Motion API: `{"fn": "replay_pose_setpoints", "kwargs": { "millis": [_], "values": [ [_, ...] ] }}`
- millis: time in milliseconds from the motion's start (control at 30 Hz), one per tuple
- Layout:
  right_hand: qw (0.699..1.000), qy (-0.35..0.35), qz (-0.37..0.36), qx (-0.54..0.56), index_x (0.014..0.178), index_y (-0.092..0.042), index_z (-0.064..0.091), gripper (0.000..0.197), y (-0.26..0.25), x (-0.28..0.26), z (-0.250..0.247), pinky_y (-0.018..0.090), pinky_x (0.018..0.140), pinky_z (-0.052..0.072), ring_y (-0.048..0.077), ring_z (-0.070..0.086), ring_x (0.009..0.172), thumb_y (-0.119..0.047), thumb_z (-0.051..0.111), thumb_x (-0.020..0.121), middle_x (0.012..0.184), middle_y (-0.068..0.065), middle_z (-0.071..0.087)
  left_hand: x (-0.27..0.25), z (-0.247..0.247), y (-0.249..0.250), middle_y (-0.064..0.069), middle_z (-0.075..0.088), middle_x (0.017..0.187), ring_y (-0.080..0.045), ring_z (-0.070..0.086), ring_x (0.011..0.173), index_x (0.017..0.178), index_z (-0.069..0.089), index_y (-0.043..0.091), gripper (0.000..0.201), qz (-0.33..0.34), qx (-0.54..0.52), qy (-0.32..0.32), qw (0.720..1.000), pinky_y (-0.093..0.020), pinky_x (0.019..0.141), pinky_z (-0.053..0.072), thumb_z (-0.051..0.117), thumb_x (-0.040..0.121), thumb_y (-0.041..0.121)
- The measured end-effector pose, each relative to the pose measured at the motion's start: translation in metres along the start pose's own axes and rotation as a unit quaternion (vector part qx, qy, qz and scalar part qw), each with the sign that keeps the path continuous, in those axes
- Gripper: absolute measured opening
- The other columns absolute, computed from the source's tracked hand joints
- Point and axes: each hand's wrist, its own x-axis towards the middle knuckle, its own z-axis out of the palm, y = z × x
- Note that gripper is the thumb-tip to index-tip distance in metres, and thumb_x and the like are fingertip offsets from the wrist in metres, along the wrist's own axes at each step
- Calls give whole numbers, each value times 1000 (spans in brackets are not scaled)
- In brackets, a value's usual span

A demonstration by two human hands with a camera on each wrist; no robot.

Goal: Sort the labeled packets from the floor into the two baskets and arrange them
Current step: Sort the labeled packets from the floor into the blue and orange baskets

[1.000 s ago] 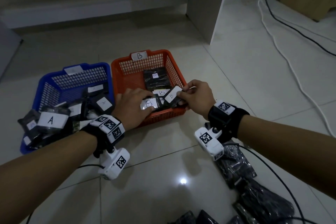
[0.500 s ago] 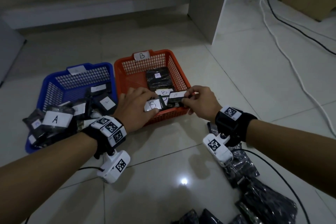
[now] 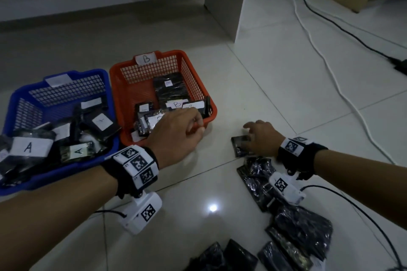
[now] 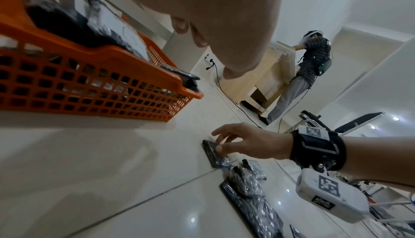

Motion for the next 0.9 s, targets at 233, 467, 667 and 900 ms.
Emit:
{"fn": "replay_pose_setpoints", "kwargs": {
  "millis": [233, 467, 667, 900],
  "values": [
    [984, -29, -31, 174, 99, -24, 54, 36, -7, -9, -9, 28, 66, 51, 15, 61, 71, -33, 83, 80, 93, 3, 67, -11, 20, 4, 6, 55, 62, -6, 55, 57, 92, 57, 27, 13, -45, -110, -93, 988, -20, 63, 47, 69, 89, 22],
    [916, 30, -90, 391, 88, -8, 63, 33, -62, -40, -4, 43, 72, 57, 16, 66, 69, -13, 91, 70, 83, 11, 72, -24, 30, 8, 1, 74, 83, -10, 72, 68, 110, 55, 26, 22, -215, -177, -153, 948, -45, 78, 59, 59, 96, 42],
    [902, 59, -210, 373, 92, -12, 71, 29, -93, -64, 7, 15, 62, 48, 3, 62, 80, -8, 89, 70, 90, -9, 67, -22, 19, 18, -9, 73, 100, -25, 74, 83, 112, 59, 9, 34, -357, -341, -85, 866, -47, 80, 61, 62, 95, 39],
    [916, 89, -211, 329, 115, -21, 65, 43, -71, -70, -4, 24, 69, 53, 9, 63, 94, -16, 85, 77, 103, -8, 68, -40, 1, 4, -8, 74, 104, -26, 71, 96, 103, 61, 12, 27, -333, -350, -63, 873, -46, 80, 61, 72, 84, -4]
  ]
}}
